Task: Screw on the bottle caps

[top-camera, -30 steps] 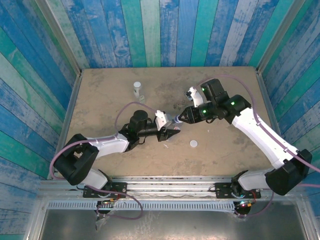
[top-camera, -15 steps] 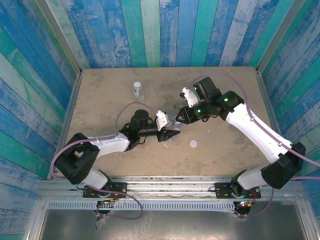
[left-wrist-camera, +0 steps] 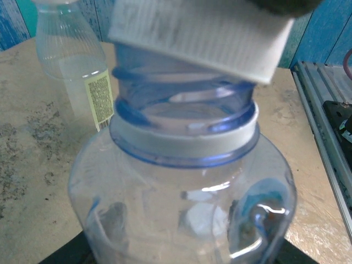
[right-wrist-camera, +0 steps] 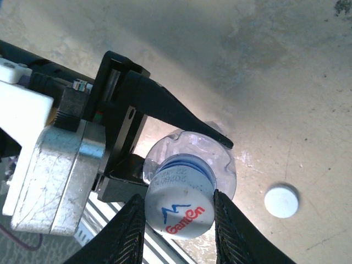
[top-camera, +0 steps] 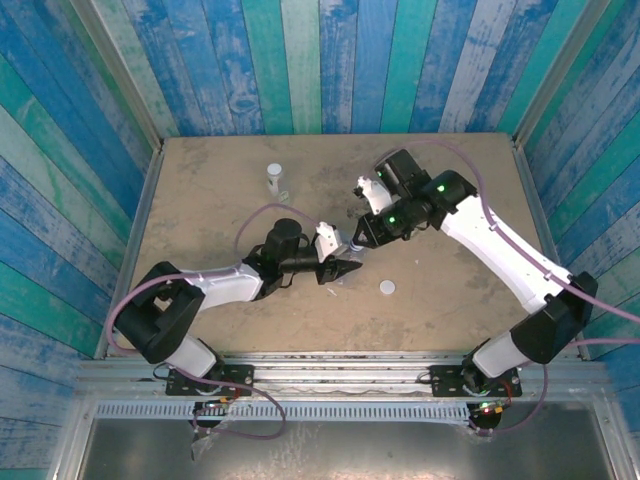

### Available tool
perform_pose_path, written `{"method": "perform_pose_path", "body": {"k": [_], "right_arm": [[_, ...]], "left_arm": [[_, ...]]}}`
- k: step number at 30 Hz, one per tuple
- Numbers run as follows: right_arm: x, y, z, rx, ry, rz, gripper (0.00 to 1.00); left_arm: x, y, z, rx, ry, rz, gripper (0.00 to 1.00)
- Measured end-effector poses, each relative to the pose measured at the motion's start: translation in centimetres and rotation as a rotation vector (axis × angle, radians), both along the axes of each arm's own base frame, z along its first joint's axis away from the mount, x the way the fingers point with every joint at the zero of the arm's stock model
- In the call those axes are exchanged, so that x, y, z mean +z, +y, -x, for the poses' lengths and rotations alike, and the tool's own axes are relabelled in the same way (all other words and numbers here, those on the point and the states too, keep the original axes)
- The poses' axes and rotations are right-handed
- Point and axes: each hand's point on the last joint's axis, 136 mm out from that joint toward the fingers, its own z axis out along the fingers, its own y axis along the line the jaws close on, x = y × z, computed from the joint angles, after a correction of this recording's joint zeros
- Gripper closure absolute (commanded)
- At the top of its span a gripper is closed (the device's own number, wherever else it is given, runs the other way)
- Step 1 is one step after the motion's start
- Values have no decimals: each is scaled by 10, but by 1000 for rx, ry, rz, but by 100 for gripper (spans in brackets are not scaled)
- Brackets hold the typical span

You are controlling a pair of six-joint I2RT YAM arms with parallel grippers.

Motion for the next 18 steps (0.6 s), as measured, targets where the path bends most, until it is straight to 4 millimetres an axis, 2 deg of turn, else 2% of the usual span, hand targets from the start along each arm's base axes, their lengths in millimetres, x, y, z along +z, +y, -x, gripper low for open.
{"method": "perform_pose_path", "body": {"k": [18], "right_arm": [[-21,0,-1,-15,80,111,67]], "left_arm": [[-20,-1,2,-25,22,-50,55]]}}
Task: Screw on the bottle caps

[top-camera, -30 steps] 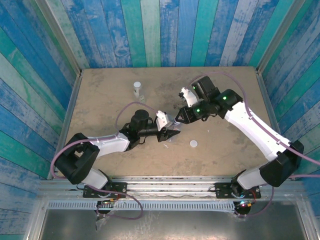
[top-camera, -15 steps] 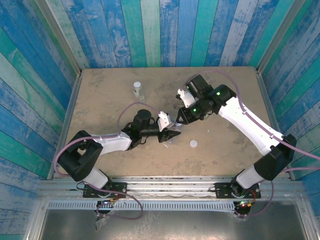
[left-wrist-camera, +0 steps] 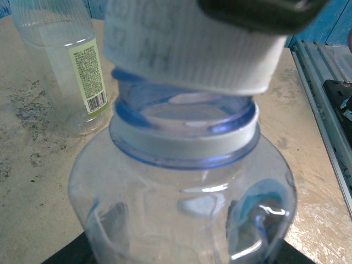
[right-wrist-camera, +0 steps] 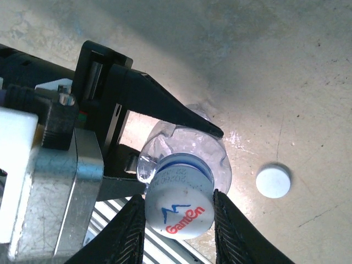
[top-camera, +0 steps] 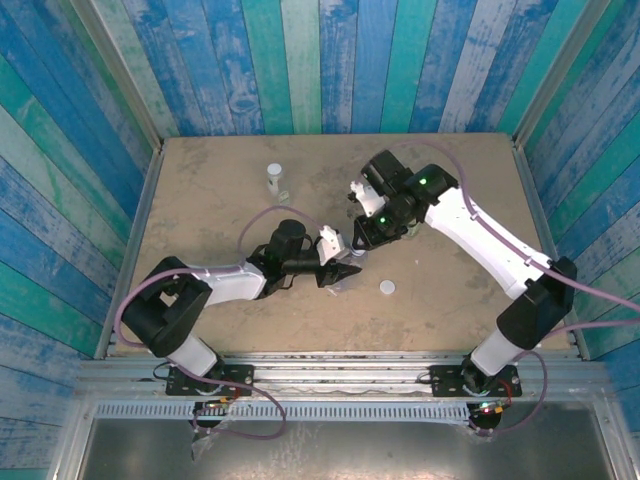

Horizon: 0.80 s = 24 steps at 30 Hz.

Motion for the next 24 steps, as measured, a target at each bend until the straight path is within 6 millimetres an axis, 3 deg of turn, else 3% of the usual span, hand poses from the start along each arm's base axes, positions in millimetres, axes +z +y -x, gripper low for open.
{"method": "perform_pose_path", "body": {"k": [12,24], "right_arm": [[-13,3,3,-7,95,37,67],[-13,5,2,19,-5,-41,63]], "left_arm": [[-12,3,4,-8,-2,-19,55],[-11,2,5,14,38,37,55]]}}
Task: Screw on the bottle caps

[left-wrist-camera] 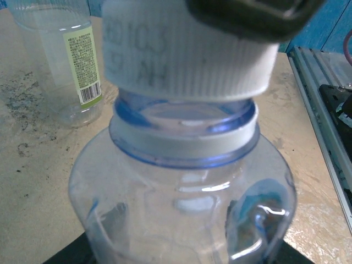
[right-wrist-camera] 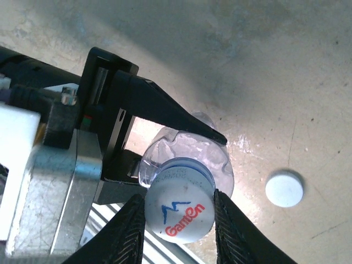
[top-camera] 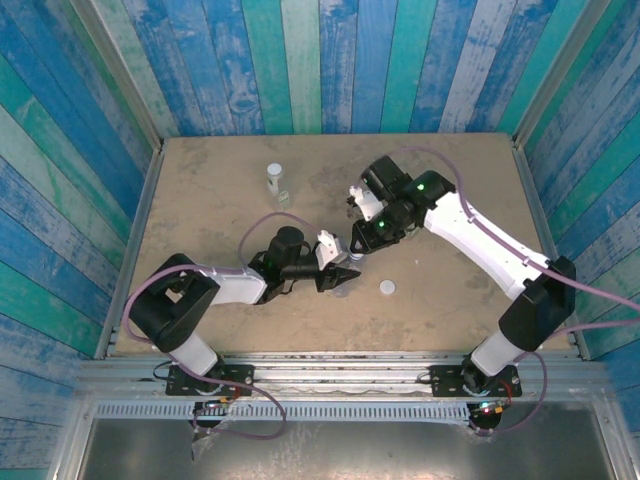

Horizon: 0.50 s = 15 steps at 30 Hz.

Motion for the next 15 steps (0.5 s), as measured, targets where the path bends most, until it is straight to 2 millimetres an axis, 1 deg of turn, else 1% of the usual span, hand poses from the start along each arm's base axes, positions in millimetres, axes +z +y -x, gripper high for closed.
{"method": "perform_pose_path", "body": {"k": [6,15], "right_arm": [[0,0,-2,10,-23,-3,65],[-1,1,-8,-126,-27,18,67]], "left_arm": [[0,0,-2,14,3,-2,56],[-1,0,-11,59,-16,-21,55]]}}
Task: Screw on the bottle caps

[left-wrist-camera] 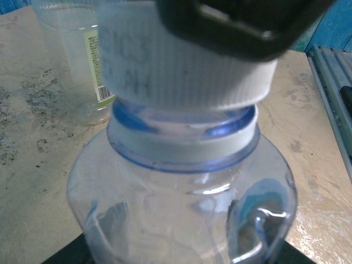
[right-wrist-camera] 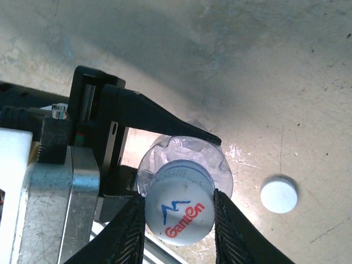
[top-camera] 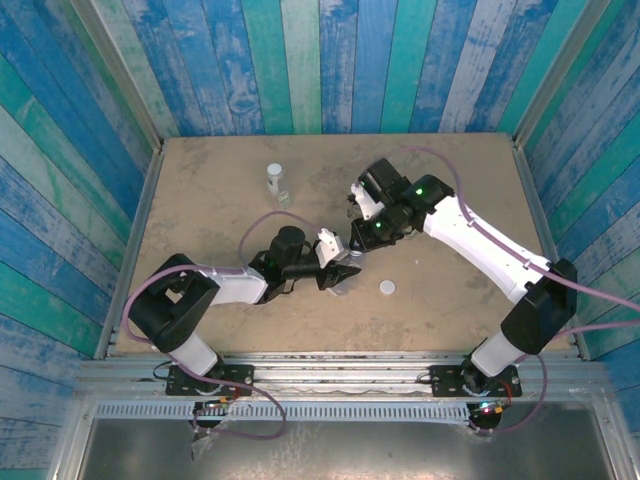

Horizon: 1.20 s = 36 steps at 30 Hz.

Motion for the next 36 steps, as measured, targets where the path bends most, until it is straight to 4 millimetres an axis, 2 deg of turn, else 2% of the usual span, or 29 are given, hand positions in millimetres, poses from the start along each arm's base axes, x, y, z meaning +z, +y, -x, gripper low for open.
{"method": "perform_pose_path", "body": {"k": [2,9,15,18,21,26,30,36], "right_arm": [[1,-1,0,-25,0,-2,66],[0,1,5,-48,27,-5,50],[1,-8,5,-49,21,25,26],[8,-13,7,-27,-4,27,24],[24,-16,10,0,-38,-12,23],[58,-22,11,58,-134,-117,33],[69,-19,23,265,-208,-168,29],[66,-20,52,672,-349,-158,20]], "left_arm": [[0,0,-1,4,-4,1,55],[0,2,-7,36,-16,-3,55],[3,2,-10,46,-29,4,55],[5,2,-10,46,-38,12,55],[5,2,-11,50,-38,12,55],[5,1,-9,39,-37,14,55],[3,-1,-1,-9,-9,6,58],[0,-5,8,-79,17,-26,57]]}}
